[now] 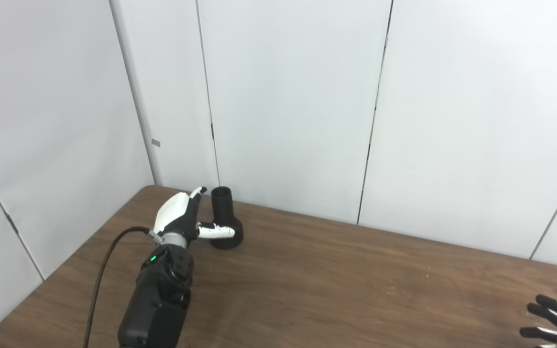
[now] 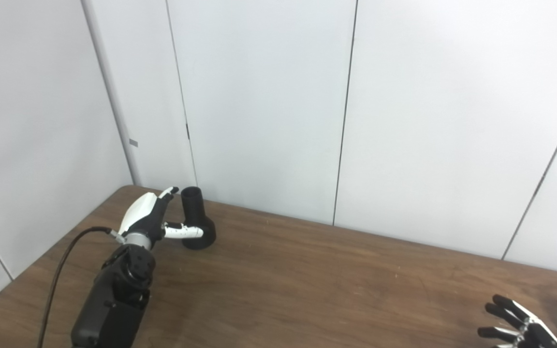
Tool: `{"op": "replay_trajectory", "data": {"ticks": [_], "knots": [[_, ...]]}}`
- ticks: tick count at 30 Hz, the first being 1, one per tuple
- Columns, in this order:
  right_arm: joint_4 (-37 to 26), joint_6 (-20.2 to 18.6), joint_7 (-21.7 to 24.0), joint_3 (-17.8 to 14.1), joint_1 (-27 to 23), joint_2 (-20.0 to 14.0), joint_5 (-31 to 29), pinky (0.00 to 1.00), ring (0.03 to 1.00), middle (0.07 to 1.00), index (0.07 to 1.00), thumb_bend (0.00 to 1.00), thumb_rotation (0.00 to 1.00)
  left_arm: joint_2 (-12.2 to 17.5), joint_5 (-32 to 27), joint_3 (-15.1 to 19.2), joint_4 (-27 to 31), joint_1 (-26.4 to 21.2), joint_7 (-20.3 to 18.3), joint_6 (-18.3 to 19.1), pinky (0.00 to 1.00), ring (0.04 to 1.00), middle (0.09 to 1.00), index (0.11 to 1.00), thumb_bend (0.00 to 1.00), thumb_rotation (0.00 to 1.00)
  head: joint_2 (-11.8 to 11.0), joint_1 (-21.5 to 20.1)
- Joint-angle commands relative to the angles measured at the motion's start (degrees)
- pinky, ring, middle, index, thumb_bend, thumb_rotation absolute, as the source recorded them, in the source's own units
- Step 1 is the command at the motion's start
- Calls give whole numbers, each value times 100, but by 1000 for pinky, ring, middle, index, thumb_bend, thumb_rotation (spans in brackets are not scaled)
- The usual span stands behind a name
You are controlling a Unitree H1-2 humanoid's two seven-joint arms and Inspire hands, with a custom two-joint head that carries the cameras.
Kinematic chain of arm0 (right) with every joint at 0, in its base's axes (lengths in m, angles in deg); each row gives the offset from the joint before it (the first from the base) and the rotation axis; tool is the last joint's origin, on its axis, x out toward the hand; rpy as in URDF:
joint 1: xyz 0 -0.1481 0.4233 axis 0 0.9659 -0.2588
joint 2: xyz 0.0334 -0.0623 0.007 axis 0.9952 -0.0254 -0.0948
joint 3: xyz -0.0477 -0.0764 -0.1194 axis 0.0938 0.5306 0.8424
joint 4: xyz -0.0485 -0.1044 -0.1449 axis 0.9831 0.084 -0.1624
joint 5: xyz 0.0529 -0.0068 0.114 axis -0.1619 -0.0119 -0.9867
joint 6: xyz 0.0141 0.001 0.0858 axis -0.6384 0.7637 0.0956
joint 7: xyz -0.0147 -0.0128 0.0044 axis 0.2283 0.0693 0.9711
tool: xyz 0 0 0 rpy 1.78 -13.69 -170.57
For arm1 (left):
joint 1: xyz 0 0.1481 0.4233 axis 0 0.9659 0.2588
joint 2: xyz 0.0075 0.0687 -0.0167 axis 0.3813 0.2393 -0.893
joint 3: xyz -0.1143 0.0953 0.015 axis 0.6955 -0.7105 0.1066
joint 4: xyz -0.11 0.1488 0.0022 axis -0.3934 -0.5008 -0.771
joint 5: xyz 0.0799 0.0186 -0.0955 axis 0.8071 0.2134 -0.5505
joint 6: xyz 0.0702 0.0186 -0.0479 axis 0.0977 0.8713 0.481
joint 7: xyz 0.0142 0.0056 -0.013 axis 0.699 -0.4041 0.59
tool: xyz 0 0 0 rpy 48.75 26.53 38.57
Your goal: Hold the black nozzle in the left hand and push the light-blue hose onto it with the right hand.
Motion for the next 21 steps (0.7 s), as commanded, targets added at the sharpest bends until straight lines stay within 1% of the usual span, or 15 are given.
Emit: {"op": "replay_trajectory", "data": {"ticks": [1, 3, 8, 12, 17, 21], "knots": [[-212, 210, 32, -23, -72, -99, -7, 477, 639, 795, 809, 704, 5, 150, -15, 14, -14, -294, 176, -32, 1000, 978, 917, 889, 920, 320, 28, -22], [-242, 203, 50, -16, -56, -106, -17, 476, 639, 794, 811, 700, 6, 166, -11, 23, -87, -323, 153, -33, 1000, 970, 911, 886, 921, 323, 37, -18], [-222, 205, 100, -30, -32, -135, -86, 476, 639, 794, 810, 698, 10, 114, 116, 181, -215, -459, -60, -31, 987, 926, 891, 867, 921, 324, 59, 28], [-256, 167, 128, -34, -14, -131, -100, 483, 641, 796, 816, 694, 12, 192, 208, 85, -401, -556, -99, -32, 979, 924, 891, 852, 928, 316, 109, -8], [-364, 69, 123, -48, 22, -107, -115, 494, 642, 797, 816, 694, 17, 242, 4, -1, -486, -583, -58, -33, 998, 930, 896, 851, 925, 294, 171, -19], [-362, 78, 117, -37, 34, -101, -93, 495, 643, 796, 812, 694, 19, 292, -136, -97, -508, -589, -38, -32, 1000, 938, 899, 850, 929, 286, 188, -35]]}}
